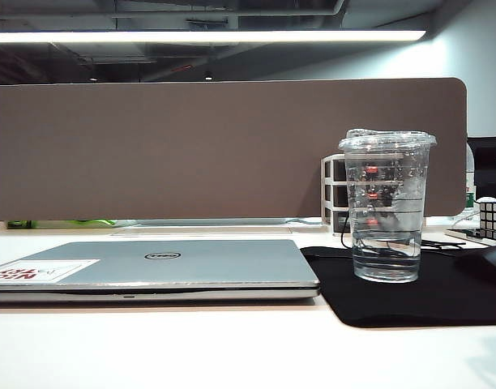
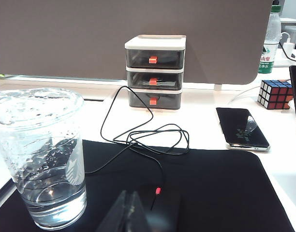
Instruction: Pick up the coffee cup and place it on the right side of the laptop.
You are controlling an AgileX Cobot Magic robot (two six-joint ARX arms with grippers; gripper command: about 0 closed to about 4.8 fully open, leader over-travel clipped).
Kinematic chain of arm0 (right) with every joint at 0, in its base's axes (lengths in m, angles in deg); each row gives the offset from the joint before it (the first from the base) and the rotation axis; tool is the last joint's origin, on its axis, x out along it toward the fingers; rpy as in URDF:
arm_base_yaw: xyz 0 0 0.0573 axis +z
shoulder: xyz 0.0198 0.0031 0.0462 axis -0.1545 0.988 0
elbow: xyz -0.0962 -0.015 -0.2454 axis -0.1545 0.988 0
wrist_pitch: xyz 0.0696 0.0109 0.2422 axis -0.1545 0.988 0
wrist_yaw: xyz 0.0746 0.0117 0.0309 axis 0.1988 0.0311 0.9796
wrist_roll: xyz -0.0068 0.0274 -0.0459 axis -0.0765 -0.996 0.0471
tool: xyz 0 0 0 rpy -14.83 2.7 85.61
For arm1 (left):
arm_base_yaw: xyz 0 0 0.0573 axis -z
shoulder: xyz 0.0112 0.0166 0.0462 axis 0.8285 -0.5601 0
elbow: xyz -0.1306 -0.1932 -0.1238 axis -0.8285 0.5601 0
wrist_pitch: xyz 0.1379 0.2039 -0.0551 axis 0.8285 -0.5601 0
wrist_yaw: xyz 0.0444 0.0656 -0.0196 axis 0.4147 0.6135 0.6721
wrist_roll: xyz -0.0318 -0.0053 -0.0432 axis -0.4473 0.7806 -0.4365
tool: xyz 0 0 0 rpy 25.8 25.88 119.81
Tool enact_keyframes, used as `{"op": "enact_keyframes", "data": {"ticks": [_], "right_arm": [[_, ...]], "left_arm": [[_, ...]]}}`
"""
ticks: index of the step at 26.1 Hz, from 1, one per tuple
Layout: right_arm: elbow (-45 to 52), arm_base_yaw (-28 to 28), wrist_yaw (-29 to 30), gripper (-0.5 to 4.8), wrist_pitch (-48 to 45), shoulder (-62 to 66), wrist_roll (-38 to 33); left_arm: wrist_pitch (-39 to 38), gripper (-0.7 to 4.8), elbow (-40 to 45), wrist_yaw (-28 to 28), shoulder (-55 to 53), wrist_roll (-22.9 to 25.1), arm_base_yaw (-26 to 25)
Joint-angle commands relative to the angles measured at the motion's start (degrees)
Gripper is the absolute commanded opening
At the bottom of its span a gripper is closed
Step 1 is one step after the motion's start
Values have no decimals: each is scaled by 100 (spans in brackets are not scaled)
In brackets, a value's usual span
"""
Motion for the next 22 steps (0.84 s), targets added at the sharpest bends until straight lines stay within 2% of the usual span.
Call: {"op": "enact_keyframes", "data": {"ticks": [1,5,22], "right_arm": [[37,-4,-11,-1,-92,-11,2],[37,-4,-11,-1,-92,-11,2],[37,-4,-11,-1,-92,-11,2]], "left_arm": [[39,-5,-4,125,0,20,-9],[-149,-5,-4,125,0,17,-7],[-142,-5,-4,125,0,-46,-9]]}}
